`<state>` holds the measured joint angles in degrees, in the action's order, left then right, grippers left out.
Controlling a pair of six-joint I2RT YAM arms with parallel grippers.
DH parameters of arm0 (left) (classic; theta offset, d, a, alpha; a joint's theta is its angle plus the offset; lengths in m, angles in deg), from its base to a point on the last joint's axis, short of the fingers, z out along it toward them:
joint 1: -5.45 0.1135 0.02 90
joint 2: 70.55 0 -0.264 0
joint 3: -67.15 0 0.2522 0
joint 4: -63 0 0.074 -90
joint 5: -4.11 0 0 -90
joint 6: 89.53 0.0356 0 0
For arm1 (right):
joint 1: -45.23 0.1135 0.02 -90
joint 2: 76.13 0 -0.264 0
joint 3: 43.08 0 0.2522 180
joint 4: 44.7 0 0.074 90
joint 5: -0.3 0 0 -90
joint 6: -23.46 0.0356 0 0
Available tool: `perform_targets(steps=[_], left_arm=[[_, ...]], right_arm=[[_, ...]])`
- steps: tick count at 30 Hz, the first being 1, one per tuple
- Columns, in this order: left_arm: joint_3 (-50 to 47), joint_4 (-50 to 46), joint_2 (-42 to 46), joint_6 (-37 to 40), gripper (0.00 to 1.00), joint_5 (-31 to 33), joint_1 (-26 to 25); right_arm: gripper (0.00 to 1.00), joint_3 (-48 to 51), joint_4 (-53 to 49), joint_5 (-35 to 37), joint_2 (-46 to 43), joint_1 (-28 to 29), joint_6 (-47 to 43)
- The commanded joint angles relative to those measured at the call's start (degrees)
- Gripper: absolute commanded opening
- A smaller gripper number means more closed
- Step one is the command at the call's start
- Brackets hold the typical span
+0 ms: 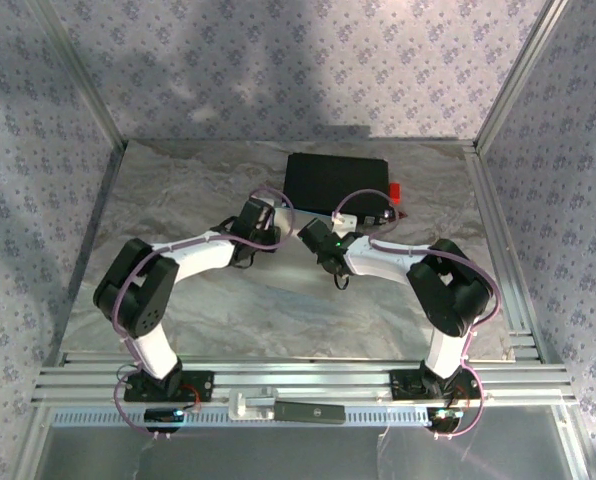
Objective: Fold the paper box
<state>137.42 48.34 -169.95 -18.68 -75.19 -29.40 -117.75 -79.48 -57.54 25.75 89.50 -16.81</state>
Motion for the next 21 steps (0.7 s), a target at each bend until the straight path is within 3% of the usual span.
perform_targets(steps=[1,4,10,15,21], left_arm=[[2.6,-1.1,-2.2,1.9,0.34,2.9,0.4],[3.3,-1.4,-3.9,1.9,0.19,4.5,0.3],[3.5,-2.8,-5.6,0.9,0.0,10.6,-0.4],[5.8,-8.2,-7.7,-0.4,0.0,20.8,-3.3],[6.9,-10.1,-7.6,-1.3,0.03,25.2,-6.2]], right_arm=[[0.0,1.6,-3.5,-1.5,0.2,0.2,-0.4],[0.0,1.4,-3.6,-1.5,0.3,0.1,-0.5],[0.0,0.9,-4.0,-1.8,0.9,0.0,-0.5],[0.0,0.2,-4.2,-1.9,1.7,0.0,-0.6],[0.0,-0.4,-4.6,-2.0,2.2,0.0,-0.3]])
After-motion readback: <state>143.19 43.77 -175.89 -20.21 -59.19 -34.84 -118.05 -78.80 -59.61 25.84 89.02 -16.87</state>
